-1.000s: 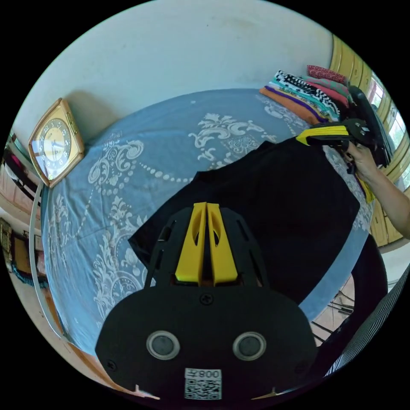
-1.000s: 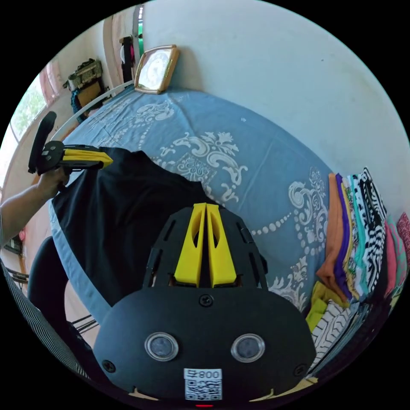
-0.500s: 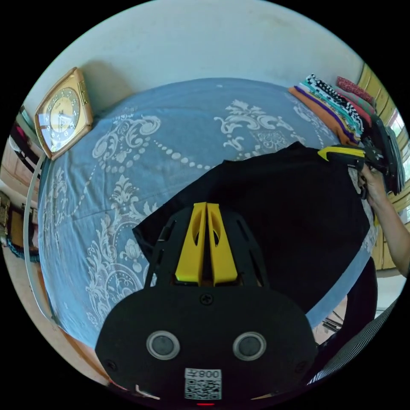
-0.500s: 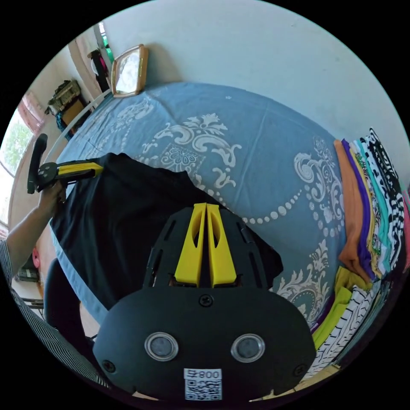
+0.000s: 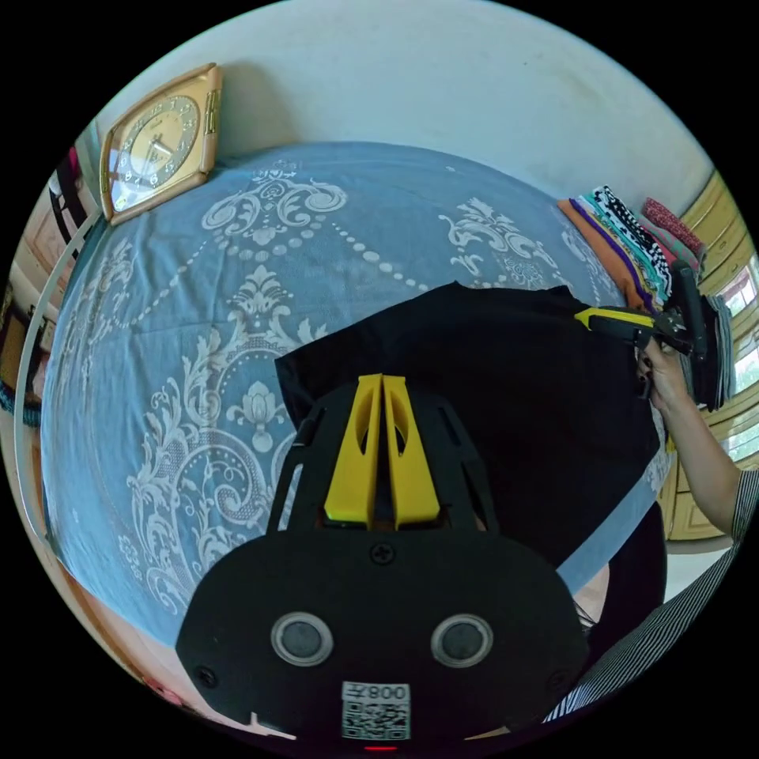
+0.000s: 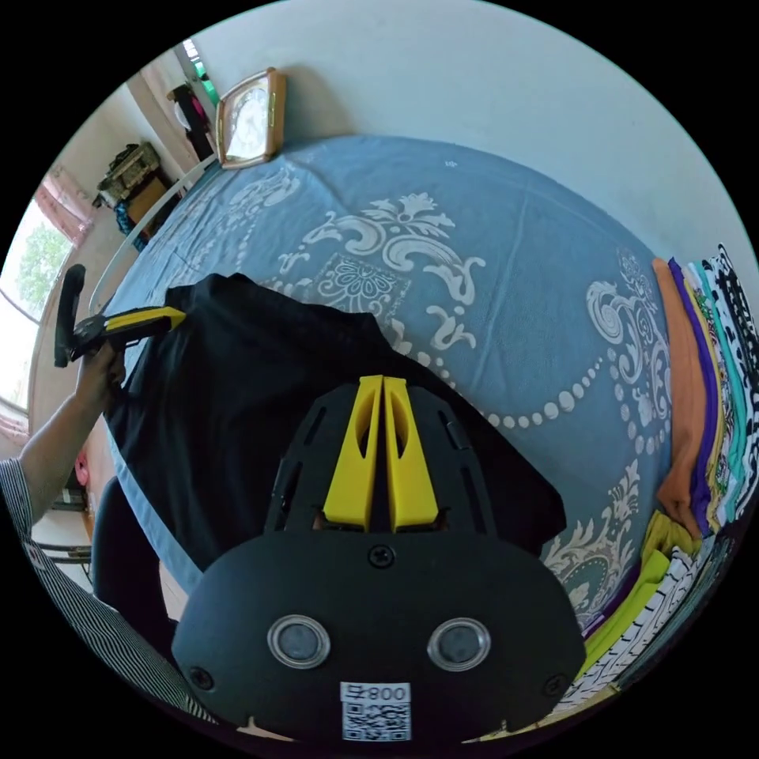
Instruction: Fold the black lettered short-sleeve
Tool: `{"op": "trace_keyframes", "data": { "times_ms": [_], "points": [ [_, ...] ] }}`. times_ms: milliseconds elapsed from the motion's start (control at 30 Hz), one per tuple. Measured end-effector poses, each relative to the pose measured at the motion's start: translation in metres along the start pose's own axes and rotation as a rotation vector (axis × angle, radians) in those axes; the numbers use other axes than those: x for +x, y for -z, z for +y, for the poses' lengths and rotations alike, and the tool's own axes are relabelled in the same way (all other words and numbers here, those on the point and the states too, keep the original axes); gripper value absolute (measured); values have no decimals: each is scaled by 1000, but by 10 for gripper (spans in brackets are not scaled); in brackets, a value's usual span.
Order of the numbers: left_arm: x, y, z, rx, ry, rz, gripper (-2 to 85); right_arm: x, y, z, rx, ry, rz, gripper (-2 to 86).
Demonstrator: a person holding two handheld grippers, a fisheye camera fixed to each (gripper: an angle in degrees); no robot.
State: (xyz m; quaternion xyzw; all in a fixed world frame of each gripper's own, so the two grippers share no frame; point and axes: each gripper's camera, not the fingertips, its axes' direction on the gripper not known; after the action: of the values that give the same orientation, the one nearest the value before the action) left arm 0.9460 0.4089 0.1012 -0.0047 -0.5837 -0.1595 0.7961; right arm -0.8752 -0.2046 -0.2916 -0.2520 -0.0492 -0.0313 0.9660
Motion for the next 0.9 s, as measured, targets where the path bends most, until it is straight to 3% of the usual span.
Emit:
{"op": "trace_keyframes", "data": {
  "times_ms": [267,400,500,667,767,900],
  "points": [
    [3,10,37,88,-68,58,1,17,6,19,90,-34,-54,1],
    [1,-25,48,6,-89,15,2,18,-14,20,77,-27,-91,1],
    [-18,-30,65,6,-42,61,2,29,-39,17,7,-50,-105,1],
    [-47,-3,114,78,13,22,2,37,-32,33,75,-73,-124,1],
    [-72,-14,142,26,69,-20,1,29,-41,41,68,-42,-107,0],
    [-104,-11,167,39,142,67,2,45,-64,49,10,-78,-154,1]
  ]
}}
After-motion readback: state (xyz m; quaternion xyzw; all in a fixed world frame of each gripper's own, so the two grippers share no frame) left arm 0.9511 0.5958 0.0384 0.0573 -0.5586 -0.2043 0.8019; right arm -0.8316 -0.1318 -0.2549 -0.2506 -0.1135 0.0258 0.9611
